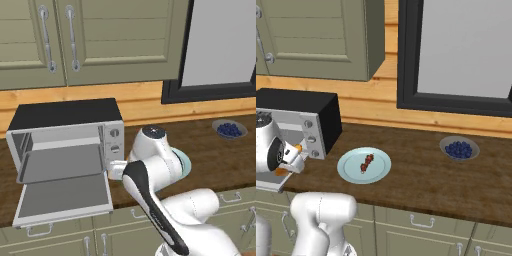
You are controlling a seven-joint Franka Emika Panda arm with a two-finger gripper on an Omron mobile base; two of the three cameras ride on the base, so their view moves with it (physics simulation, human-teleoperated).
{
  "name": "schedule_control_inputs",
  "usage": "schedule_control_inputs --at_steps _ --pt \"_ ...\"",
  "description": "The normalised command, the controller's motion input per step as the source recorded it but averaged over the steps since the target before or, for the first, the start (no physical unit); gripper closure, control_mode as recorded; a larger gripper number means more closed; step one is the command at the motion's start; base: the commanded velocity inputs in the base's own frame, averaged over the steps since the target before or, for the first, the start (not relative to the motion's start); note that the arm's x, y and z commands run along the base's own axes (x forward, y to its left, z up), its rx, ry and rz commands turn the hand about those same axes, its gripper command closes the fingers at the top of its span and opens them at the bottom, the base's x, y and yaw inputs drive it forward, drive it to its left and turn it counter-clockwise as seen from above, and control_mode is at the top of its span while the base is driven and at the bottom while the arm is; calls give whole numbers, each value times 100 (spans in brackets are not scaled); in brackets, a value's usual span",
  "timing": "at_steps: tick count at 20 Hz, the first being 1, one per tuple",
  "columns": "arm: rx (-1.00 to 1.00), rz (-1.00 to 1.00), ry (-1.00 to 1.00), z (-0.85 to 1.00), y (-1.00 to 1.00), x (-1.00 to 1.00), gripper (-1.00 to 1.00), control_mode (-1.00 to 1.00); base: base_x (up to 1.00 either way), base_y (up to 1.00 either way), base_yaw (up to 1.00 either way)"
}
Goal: Pick up the kebab skewer and baguette bread, and place them inside the toaster oven. Close the toaster oven door and start by setting the timer.
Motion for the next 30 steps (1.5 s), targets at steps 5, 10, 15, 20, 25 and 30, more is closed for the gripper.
schedule_control_inputs --at_steps 5,10,15,20,25,30 --pt "0 6 0 43 93 18 100 -100 0 0 0" --pt "0 8 0 35 48 70 100 -100 0 0 0" --pt "0 10 -2 -3 31 77 100 -100 0 0 0" --pt "-1 7 -1 -21 47 48 100 -100 0 0 0" --pt "-4 1 -2 -23 42 17 100 -100 0 0 0" --pt "-4 0 -9 -32 39 0 100 -100 0 0 0"
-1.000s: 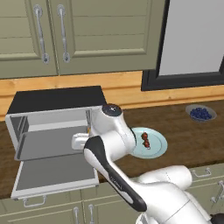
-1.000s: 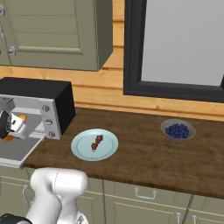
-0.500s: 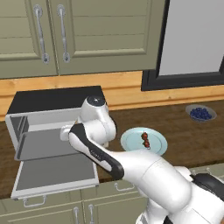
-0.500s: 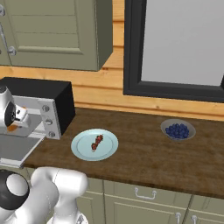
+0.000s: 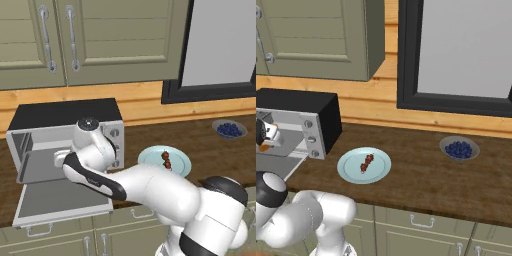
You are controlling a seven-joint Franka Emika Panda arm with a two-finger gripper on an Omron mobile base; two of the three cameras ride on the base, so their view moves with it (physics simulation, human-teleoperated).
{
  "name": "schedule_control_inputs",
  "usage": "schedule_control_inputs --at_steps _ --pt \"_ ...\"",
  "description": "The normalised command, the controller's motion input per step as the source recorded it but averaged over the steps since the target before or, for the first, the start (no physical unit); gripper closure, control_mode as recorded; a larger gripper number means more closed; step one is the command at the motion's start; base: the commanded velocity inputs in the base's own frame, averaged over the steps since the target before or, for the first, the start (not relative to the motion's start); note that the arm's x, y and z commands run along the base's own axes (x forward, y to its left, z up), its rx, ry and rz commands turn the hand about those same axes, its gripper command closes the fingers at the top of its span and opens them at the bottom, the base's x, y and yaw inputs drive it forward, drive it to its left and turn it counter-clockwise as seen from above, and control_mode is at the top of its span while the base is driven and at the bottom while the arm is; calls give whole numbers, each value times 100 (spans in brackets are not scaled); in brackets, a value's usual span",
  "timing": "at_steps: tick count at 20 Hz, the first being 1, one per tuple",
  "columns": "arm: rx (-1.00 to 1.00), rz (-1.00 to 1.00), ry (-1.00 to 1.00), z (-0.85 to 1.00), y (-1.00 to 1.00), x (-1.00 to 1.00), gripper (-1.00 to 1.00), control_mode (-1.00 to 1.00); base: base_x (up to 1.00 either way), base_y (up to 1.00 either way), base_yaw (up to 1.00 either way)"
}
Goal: Pick up the kebab skewer and baguette bread, and place them inside the toaster oven. Close the toaster oven door and start by setting the timer.
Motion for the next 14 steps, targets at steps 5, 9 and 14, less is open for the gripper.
schedule_control_inputs --at_steps 5,9,14 --pt "0 0 -1 -24 1 16 100 -100 0 0 0" --pt "0 0 0 -19 0 27 100 -100 0 0 0" --pt "0 0 0 -13 0 38 100 -100 0 0 0"
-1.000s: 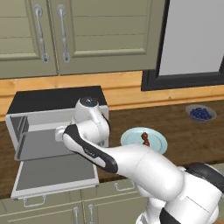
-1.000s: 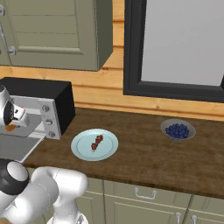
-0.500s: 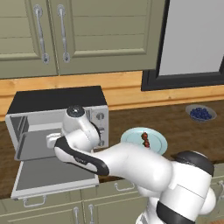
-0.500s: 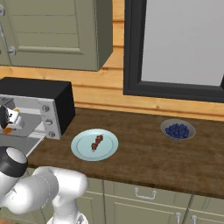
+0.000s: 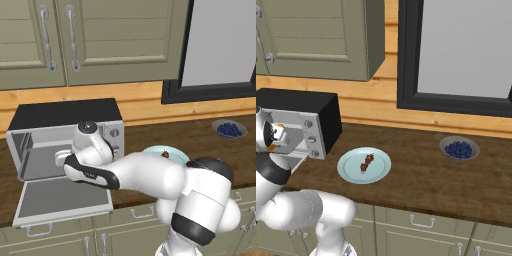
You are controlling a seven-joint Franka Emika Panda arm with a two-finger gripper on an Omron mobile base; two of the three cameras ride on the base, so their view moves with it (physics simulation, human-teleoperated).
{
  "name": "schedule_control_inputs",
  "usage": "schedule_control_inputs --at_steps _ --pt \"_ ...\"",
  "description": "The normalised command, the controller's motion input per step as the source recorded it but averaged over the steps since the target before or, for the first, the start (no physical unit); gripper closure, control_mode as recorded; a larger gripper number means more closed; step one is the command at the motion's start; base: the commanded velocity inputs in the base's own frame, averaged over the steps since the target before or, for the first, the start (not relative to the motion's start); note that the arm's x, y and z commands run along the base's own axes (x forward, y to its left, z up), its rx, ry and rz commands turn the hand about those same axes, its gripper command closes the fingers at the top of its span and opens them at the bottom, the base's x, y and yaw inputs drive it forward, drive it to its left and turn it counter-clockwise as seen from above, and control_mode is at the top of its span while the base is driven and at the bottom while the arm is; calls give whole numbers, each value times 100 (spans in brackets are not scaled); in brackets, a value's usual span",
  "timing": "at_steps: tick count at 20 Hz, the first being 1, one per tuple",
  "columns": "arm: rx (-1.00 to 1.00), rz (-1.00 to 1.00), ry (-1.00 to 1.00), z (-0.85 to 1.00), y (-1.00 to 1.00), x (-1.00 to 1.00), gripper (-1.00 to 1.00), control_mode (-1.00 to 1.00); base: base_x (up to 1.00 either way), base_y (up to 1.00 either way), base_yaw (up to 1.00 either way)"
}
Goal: Pick up the kebab skewer and baguette bread, and place them inside the toaster oven. Close the toaster oven door and start by setting the timer.
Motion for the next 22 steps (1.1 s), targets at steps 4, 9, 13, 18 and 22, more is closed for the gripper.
schedule_control_inputs --at_steps 4,9,13,18,22 --pt "0 0 0 -18 0 18 100 -100 0 0 0" --pt "0 0 0 -36 1 0 100 -100 0 0 0" --pt "0 0 0 -23 1 -8 -100 -100 0 0 0" --pt "0 0 -4 0 0 -15 -100 -100 0 0 0" --pt "0 0 0 3 0 -29 -100 -100 0 0 0"
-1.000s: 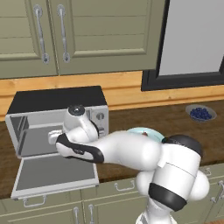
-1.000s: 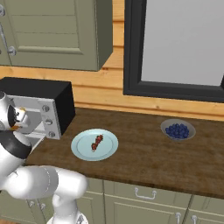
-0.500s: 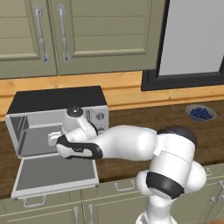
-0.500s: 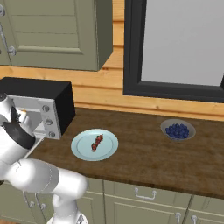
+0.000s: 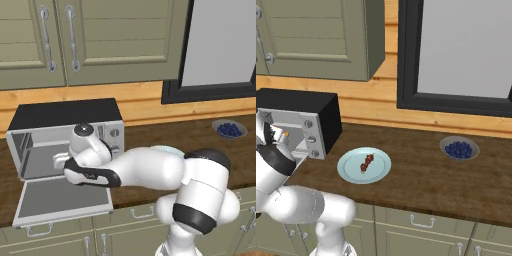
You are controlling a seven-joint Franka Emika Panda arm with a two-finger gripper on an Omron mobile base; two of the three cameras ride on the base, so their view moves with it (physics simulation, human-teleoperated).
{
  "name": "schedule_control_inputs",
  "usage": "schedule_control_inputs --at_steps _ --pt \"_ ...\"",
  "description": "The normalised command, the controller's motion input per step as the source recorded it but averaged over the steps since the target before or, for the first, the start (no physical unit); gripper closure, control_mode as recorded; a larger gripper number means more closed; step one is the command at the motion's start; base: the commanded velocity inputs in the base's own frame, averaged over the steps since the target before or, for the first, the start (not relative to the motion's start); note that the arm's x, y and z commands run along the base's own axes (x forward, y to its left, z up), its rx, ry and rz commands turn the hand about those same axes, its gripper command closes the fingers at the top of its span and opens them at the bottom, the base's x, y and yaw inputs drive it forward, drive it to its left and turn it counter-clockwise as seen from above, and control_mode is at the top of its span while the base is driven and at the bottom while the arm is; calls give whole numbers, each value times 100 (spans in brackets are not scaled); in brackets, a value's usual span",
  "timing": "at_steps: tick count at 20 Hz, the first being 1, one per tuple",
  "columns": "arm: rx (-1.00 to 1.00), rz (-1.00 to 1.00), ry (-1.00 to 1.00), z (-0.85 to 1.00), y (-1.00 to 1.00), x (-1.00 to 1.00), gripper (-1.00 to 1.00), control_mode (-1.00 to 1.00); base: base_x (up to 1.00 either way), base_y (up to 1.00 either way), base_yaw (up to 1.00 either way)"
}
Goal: Pick up the kebab skewer and baguette bread, and place them inside the toaster oven. Close the toaster oven door and start by setting the timer.
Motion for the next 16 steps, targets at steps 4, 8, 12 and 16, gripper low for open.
schedule_control_inputs --at_steps 4,8,12,16 --pt "0 0 -1 15 -1 -14 -100 -100 0 0 0" --pt "0 0 -6 56 -19 -41 -100 -100 0 0 0" --pt "0 0 -4 50 -55 -58 -100 -100 0 0 0" --pt "0 -2 0 16 -91 -52 -100 -100 0 0 0"
